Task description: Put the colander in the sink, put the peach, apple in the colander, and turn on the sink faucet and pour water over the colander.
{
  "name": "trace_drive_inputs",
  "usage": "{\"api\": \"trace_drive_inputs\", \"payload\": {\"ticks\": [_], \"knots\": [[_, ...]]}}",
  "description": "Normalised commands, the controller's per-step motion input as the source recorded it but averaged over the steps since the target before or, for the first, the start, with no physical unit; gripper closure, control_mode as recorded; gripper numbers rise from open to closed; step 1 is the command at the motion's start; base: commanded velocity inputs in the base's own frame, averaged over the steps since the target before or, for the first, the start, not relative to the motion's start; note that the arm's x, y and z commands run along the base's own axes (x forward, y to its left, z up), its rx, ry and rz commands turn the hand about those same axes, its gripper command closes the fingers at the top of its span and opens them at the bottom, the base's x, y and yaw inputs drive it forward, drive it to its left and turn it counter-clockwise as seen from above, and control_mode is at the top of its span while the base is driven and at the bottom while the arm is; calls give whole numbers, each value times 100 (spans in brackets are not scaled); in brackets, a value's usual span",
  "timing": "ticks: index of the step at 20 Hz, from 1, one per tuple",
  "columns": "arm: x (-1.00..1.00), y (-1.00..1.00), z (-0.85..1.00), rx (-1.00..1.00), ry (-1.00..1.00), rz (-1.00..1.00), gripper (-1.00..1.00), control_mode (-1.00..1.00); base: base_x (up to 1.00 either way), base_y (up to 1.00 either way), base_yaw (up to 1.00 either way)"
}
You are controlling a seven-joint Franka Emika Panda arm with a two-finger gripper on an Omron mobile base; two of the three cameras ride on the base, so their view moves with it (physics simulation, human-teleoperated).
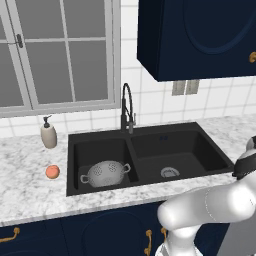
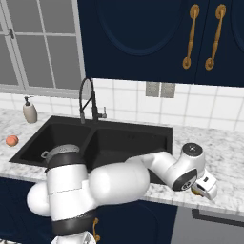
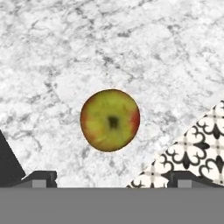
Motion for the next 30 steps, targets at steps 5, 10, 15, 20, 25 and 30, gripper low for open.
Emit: {"api": "trace_drive_inputs", "payload": {"ticks": [5, 10, 15, 20, 25, 30], "knots": [[9, 0, -13, 0, 0, 0, -100, -100, 0, 0, 0], [4, -7, -13, 0, 0, 0, -100, -100, 0, 0, 0], [5, -10, -11, 0, 0, 0, -100, -100, 0, 0, 0], [12, -6, -8, 0, 0, 0, -100, -100, 0, 0, 0], [13, -7, -11, 0, 0, 0, -100, -100, 0, 0, 0], [12, -11, -14, 0, 0, 0, -100, -100, 0, 0, 0]]}}
